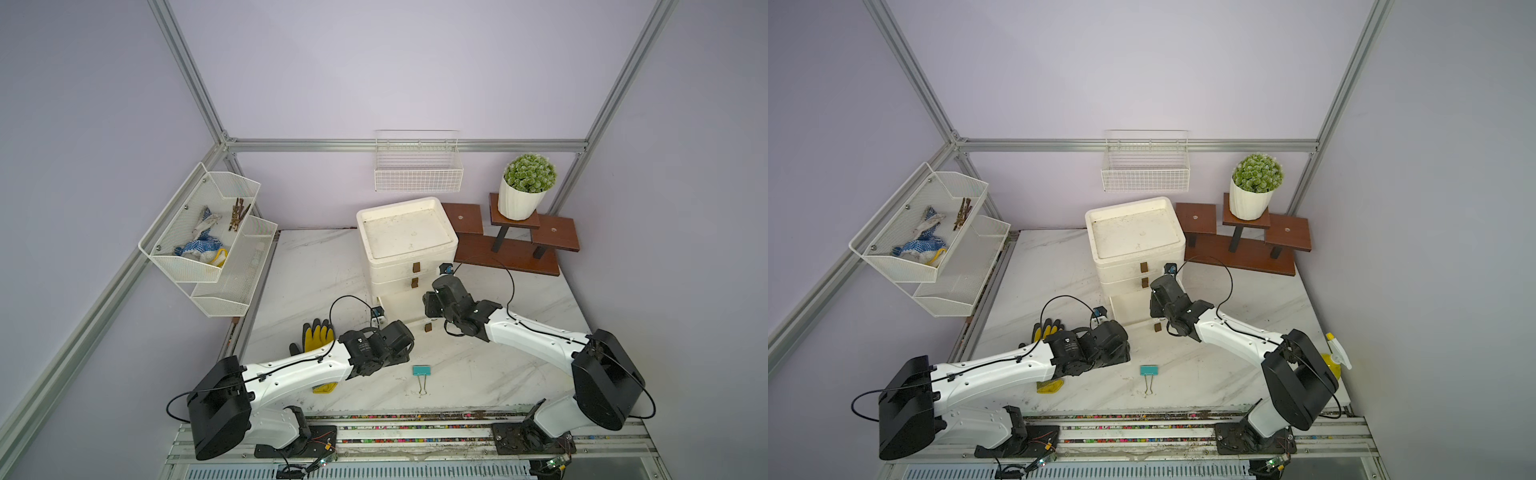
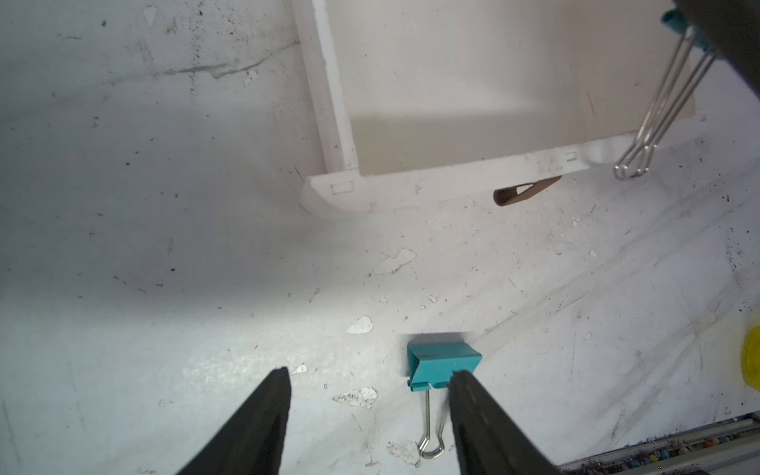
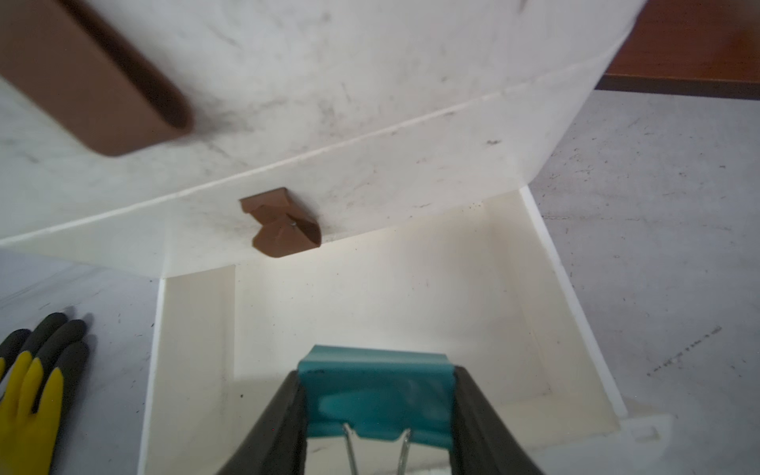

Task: Put the binder clips in the drawer according to color
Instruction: Place the binder clip in the drawer, then pick up the binder clip at the center of the board.

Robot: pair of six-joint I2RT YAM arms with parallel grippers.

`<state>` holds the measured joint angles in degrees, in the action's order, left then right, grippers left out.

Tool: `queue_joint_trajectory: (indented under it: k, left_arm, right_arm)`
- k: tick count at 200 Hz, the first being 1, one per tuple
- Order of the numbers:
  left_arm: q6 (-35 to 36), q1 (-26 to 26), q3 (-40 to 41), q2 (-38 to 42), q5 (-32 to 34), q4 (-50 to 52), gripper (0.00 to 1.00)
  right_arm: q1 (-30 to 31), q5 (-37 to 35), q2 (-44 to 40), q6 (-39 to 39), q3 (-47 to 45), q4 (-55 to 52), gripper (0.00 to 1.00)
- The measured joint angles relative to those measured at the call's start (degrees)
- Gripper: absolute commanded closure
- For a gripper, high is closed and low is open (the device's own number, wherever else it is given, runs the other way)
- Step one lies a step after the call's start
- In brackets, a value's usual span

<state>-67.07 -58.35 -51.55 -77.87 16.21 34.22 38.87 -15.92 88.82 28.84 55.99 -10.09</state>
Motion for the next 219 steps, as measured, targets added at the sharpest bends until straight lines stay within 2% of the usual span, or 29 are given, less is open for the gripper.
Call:
queue_joint_trajectory:
  k: [35, 71, 91, 130, 150, 153, 163, 186, 219]
  left_arm:
    - [0.0, -0.9, -1.5, -1.7, -1.1, -0.7, 0.34]
    - [0.2, -1.5, -3.1, -6.4, -2.4, -1.0, 0.34]
    - [0.2, -1.9, -4.1, -9.4, -3.0, -0.9, 0.33]
    - [0.2, -2.6, -6.7, -12.0, -4.1, -0.8, 0.31]
    - [0.2, -2.8, -7.7, -12.9, -4.4, -0.8, 0.30]
    - [0.2, -2.8, -7.8, -13.1, -4.5, -0.7, 0.30]
    - [0.2, -2.9, -8.3, -13.6, -4.6, -0.5, 0.29]
    - [0.2, -2.9, -10.3, -15.4, -4.9, 0.9, 0.27]
    - [0.2, -3.3, -15.8, -21.0, -5.9, 3.5, 0.24]
  right_arm:
    - [-1.2, -0.1, 3.7, 0.1, -0.1, 4.1, 0.92]
    - [-1.8, -0.2, 5.5, 1.1, 0.3, 6.6, 0.91]
    - [-1.9, -0.2, 7.3, 1.7, 0.3, 7.1, 0.79]
    - [-2.1, -0.7, 8.9, 2.4, 0.3, 6.9, 0.44]
    - [-2.2, -1.0, 7.3, 3.0, 0.3, 6.3, 0.36]
    - [-2.2, -1.0, 6.8, 3.1, 0.3, 6.0, 0.30]
    - [-2.2, -1.1, 4.7, 3.7, 0.3, 5.2, 0.24]
    - [-2.4, -1.4, -2.1, 3.9, 1.7, 1.9, 0.16]
    - [-4.7, -2.3, -10.8, 5.6, 3.8, -2.4, 0.15]
